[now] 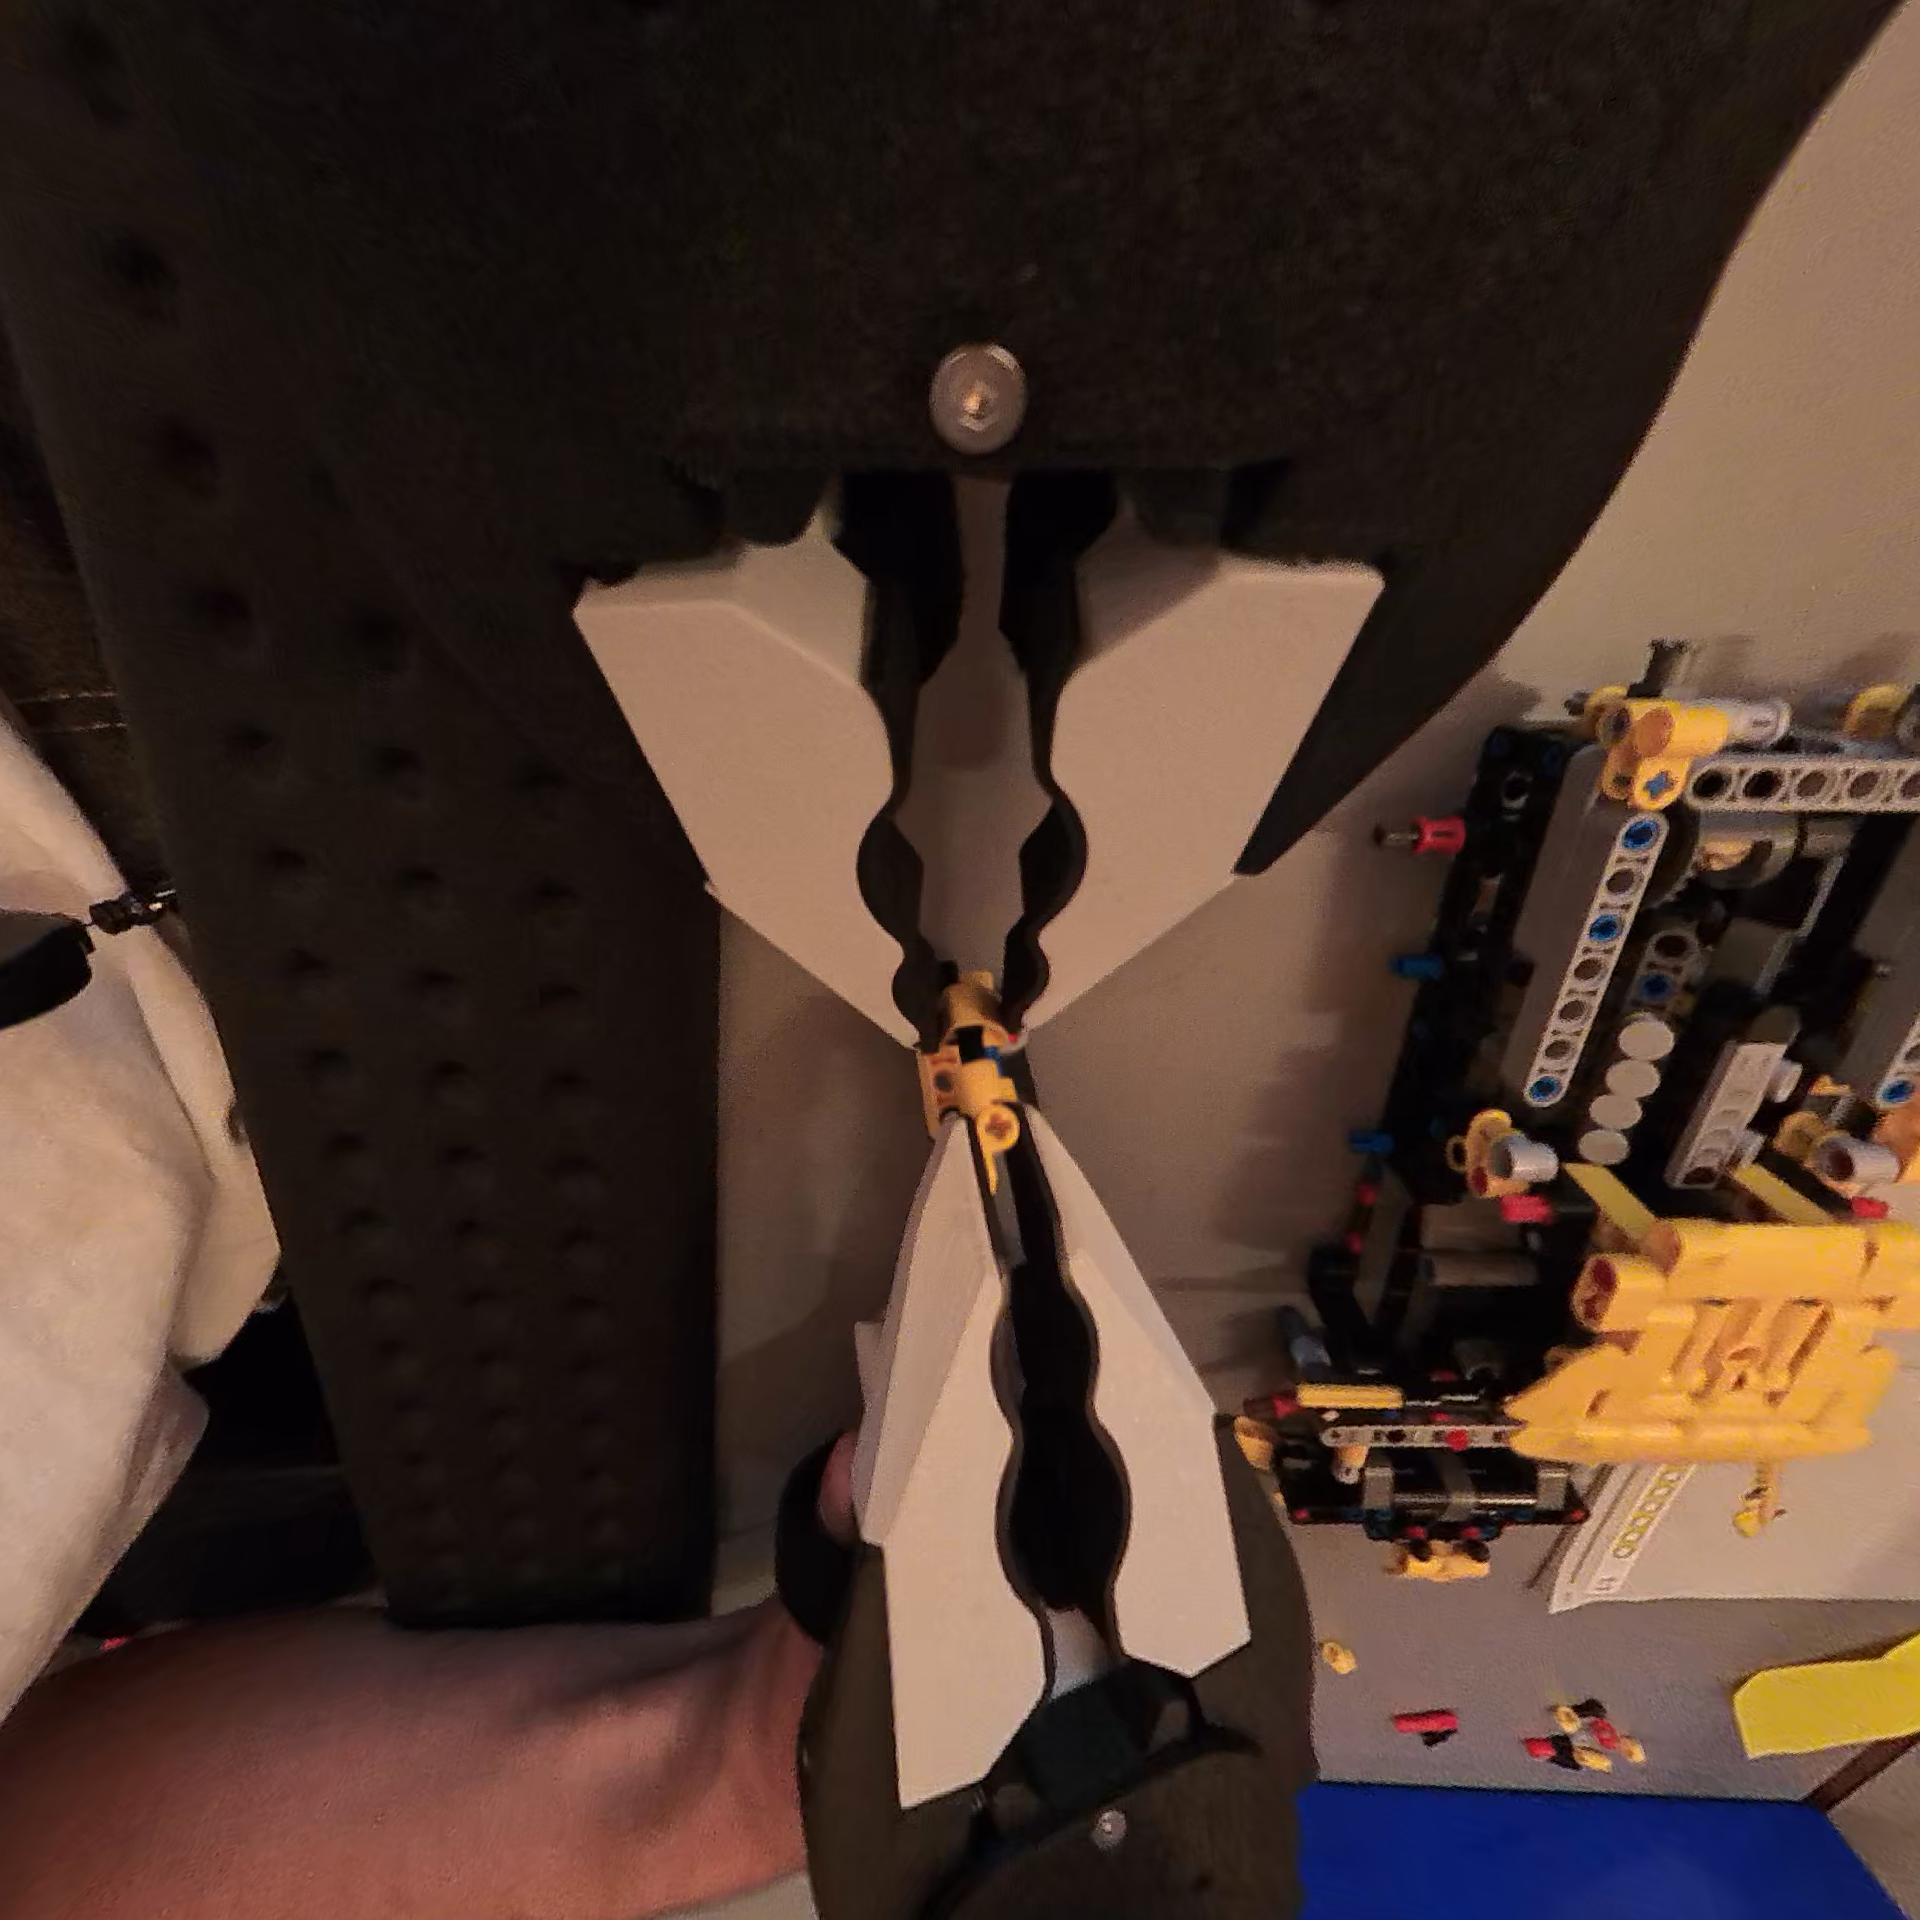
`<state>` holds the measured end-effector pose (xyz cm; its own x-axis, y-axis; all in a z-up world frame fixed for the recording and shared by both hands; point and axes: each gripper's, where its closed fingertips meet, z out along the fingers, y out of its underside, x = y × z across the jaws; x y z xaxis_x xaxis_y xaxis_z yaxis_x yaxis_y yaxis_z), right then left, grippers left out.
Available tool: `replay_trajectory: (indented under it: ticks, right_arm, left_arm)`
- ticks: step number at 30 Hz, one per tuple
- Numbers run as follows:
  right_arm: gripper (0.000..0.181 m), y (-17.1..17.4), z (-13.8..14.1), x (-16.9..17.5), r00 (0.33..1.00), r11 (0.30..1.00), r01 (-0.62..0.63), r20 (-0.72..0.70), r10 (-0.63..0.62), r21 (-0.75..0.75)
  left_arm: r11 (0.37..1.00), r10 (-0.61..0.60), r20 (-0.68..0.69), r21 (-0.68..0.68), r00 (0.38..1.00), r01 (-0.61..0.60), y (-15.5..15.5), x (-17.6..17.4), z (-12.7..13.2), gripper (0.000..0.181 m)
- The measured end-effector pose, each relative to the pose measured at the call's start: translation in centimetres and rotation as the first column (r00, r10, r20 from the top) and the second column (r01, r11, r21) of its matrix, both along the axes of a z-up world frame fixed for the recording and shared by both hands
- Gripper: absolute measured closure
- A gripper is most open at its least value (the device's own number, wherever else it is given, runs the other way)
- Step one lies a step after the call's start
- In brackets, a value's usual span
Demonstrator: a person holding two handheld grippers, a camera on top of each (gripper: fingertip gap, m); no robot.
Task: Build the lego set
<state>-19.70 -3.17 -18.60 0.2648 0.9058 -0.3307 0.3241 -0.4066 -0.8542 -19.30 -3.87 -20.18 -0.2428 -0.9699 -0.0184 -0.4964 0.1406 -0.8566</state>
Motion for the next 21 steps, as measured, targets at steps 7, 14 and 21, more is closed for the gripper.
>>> replay_trajectory:
  ticks: [7, 14, 21]
  right_arm:
    - [0.175, -0.02, -0.07, -0.21, 0.995, 0.996, -0.024, 0.102, 0.016, 0.087]
    - [0.174, 0.05, -0.39, -0.47, 0.967, 0.979, -0.091, 0.252, 0.042, 0.184]
    - [0.173, 0.02, -0.89, -0.76, 0.893, 0.957, -0.186, 0.444, 0.071, 0.221]
  left_arm:
    - [0.999, 0.009, -0.01, 0.046, 1.0, -0.009, 0.09, 0.06, -0.12, 0.17]
    - [0.999, 0.003, -0.02, 0.045, 1.0, -0.002, 0.07, 0.07, -0.41, 0.17]
    - [0.998, -0.002, -0.028, 0.064, 1.0, 0.004, -0.01, -0.07, -0.85, 0.17]
